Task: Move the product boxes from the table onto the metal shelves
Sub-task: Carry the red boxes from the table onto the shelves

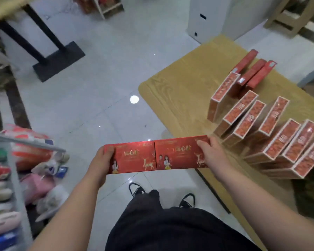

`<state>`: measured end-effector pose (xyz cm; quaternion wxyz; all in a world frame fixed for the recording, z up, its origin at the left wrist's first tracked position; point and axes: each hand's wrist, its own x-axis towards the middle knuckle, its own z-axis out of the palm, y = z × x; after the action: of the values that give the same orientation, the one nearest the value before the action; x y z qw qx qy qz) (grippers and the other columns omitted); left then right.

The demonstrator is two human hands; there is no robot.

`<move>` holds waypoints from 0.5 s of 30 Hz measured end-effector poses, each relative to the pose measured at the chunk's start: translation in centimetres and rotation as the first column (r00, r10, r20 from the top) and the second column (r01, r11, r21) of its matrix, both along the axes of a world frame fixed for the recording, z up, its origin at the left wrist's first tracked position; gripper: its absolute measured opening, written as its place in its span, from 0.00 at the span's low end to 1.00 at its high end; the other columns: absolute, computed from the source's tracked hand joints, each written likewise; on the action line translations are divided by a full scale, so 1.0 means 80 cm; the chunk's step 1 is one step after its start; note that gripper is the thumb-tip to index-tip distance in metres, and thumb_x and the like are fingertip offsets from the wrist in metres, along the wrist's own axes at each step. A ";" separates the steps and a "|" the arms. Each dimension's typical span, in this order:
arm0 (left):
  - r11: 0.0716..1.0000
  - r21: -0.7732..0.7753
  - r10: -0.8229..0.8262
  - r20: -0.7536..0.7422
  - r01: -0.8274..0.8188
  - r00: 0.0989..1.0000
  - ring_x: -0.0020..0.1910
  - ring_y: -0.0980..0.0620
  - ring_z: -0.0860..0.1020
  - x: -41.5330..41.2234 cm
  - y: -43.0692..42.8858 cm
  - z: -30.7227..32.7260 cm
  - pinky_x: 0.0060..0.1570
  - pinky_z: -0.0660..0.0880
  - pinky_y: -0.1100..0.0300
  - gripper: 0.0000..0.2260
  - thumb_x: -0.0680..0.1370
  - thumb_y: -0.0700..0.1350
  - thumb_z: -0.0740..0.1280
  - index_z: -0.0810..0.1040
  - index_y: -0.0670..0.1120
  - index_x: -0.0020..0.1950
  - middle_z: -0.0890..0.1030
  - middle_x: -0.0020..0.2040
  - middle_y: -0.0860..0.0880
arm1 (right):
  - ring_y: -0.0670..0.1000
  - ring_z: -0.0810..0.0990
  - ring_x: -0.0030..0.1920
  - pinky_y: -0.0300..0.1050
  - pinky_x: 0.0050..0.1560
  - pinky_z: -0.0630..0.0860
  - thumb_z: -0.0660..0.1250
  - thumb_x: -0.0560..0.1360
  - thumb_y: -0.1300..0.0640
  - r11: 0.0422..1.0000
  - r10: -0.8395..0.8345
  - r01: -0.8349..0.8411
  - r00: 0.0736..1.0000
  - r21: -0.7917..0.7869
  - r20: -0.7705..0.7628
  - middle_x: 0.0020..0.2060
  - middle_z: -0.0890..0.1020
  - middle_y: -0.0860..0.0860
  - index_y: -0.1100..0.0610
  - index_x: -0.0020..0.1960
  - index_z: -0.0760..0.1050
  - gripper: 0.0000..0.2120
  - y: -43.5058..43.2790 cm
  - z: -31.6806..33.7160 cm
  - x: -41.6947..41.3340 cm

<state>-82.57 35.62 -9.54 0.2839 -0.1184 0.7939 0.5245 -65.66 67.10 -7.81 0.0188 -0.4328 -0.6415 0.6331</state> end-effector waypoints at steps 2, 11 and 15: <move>0.996 0.009 0.087 0.005 -0.087 0.996 0.46 0.46 0.83 0.022 -0.045 0.005 0.46 0.80 0.45 0.10 0.81 0.55 0.62 0.78 0.52 0.55 0.84 0.51 0.45 | 0.51 0.83 0.48 0.47 0.50 0.78 0.66 0.78 0.48 0.995 0.103 -0.103 0.994 -0.008 0.023 0.50 0.83 0.53 0.53 0.54 0.75 0.10 -0.023 0.001 -0.015; 0.824 0.150 0.553 0.001 -0.546 0.833 0.43 0.49 0.82 0.135 -0.231 0.030 0.46 0.80 0.50 0.08 0.84 0.50 0.61 0.77 0.50 0.58 0.83 0.53 0.44 | 0.47 0.84 0.51 0.50 0.54 0.81 0.79 0.67 0.41 0.790 0.596 -0.601 0.799 0.122 0.072 0.51 0.84 0.46 0.51 0.60 0.73 0.28 -0.177 0.052 -0.096; 0.705 0.211 0.697 -0.032 -0.677 0.717 0.37 0.56 0.79 0.195 -0.310 0.045 0.35 0.75 0.60 0.10 0.83 0.49 0.61 0.77 0.55 0.63 0.81 0.50 0.49 | 0.47 0.83 0.50 0.49 0.51 0.82 0.80 0.67 0.42 0.663 0.728 -0.726 0.682 0.182 0.069 0.51 0.83 0.46 0.50 0.60 0.73 0.28 -0.276 0.066 -0.124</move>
<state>-66.98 10.85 -5.90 0.0340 -0.3501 0.6549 0.6689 -75.57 45.05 -2.51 -0.1899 -0.1341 -0.8191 0.5245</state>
